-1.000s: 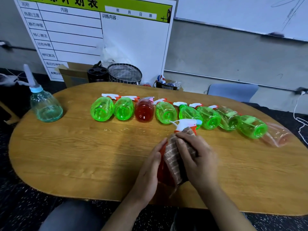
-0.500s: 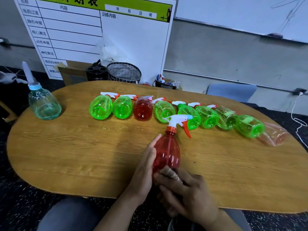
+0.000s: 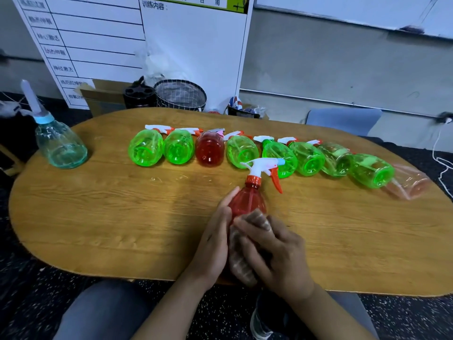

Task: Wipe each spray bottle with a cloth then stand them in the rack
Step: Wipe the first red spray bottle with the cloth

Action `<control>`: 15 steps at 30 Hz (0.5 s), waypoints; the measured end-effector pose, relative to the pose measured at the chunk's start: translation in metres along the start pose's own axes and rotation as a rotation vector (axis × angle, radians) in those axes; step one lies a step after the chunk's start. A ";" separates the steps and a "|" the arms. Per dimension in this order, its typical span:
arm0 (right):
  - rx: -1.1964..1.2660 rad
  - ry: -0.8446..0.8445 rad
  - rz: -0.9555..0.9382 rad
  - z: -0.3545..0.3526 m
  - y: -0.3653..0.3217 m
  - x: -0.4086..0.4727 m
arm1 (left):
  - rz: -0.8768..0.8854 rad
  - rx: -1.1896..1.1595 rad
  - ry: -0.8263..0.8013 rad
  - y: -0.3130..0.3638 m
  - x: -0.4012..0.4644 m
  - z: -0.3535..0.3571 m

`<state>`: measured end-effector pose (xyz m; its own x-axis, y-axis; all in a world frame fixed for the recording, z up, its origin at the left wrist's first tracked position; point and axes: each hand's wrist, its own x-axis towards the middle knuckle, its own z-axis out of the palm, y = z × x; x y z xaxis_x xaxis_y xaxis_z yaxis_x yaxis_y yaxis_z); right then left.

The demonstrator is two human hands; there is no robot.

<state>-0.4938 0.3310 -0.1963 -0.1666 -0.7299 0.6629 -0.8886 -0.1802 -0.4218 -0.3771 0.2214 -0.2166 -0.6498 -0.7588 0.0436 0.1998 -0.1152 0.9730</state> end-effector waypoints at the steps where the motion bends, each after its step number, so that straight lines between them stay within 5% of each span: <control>1: -0.018 -0.053 -0.046 -0.001 -0.002 -0.008 | 0.004 -0.010 0.011 0.000 0.000 0.000; 4: -0.005 -0.154 -0.098 -0.006 -0.008 -0.015 | 0.023 -0.010 0.022 0.001 -0.001 0.001; 10: 0.015 0.115 0.258 -0.023 0.000 0.044 | 0.026 0.050 -0.028 -0.001 -0.001 0.004; 15: 0.046 0.083 0.336 0.000 0.001 0.046 | 0.039 0.043 -0.037 0.002 -0.002 0.003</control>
<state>-0.5027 0.2972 -0.1664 -0.4822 -0.6978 0.5297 -0.7587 0.0303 -0.6507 -0.3770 0.2246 -0.2144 -0.6686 -0.7382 0.0896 0.1949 -0.0577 0.9791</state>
